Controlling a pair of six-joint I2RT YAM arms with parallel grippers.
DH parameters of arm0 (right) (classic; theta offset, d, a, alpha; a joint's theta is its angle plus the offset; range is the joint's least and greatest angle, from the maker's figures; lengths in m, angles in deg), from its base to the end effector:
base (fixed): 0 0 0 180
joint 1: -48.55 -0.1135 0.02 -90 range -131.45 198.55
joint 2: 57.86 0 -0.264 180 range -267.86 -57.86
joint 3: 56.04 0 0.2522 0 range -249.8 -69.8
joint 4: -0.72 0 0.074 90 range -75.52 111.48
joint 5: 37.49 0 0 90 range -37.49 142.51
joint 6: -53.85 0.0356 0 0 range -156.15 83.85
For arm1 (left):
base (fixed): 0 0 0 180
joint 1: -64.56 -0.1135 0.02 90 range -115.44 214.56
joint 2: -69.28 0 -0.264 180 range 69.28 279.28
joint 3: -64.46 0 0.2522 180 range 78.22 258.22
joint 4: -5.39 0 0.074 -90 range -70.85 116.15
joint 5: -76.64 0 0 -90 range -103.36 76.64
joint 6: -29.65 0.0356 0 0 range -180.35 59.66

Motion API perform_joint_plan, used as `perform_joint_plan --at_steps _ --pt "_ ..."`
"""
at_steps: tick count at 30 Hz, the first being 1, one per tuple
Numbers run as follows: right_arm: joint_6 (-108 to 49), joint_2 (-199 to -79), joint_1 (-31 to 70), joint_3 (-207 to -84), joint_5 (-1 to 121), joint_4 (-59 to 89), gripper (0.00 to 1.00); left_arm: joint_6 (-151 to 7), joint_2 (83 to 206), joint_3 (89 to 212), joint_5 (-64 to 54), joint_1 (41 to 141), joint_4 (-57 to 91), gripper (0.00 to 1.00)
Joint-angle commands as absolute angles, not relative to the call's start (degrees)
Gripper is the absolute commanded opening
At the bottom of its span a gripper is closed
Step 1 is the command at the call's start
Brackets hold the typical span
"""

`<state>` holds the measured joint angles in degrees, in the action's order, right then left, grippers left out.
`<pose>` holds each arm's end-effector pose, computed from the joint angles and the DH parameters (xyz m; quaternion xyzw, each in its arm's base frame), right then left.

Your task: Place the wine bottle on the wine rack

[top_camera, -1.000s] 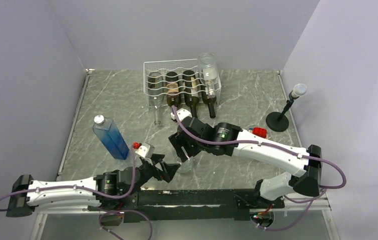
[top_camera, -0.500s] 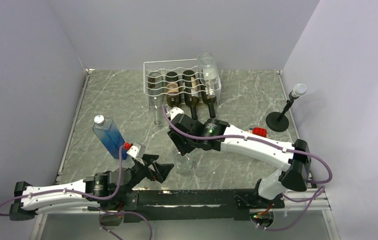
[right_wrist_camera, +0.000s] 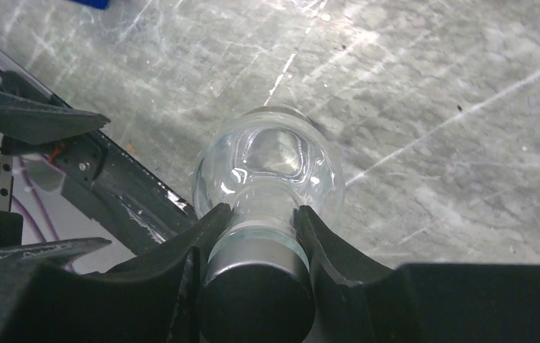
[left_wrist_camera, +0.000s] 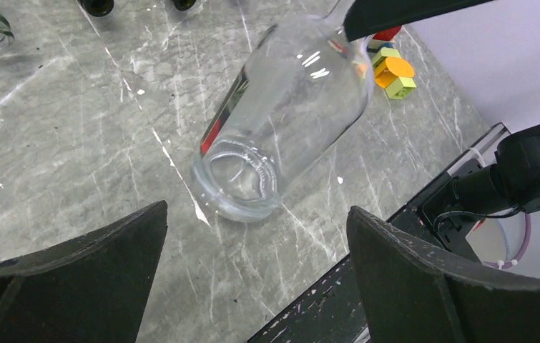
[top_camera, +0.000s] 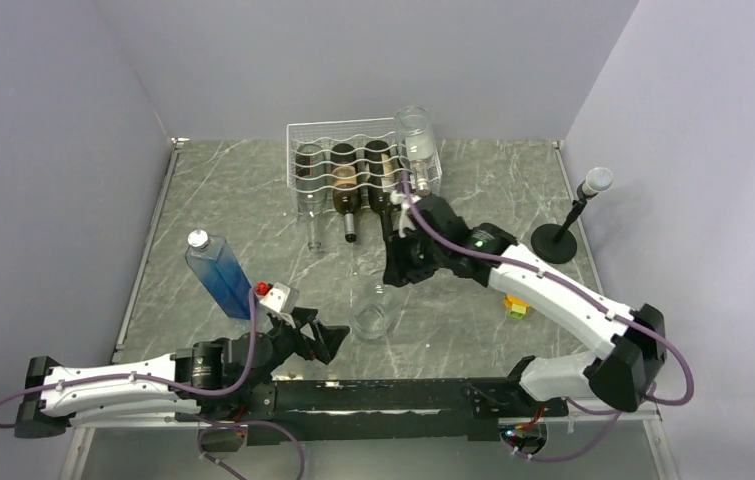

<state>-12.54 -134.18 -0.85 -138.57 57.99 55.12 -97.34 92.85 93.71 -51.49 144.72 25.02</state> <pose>0.1804 0.2158 0.3157 -0.2249 0.9058 0.2479 0.2599 0.0435 -0.1223 0.2194 0.0868 0.7663 -0.3627 0.5231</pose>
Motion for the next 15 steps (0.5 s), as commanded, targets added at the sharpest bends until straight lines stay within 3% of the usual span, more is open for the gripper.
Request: perform_joint_plan --at_steps 1,9,15 --pt "-6.16 -125.82 6.36 -136.73 70.78 41.04 0.00 -98.63 92.04 96.94 -53.22 144.60 26.96 0.99" --pt "9.17 -120.82 21.92 -128.82 84.08 25.19 0.00 -99.33 90.84 98.89 -54.22 144.62 29.63 0.99" --pt "19.03 -119.45 28.72 -125.99 83.22 12.88 0.00 -100.46 90.73 99.88 -54.50 144.62 31.05 0.99"
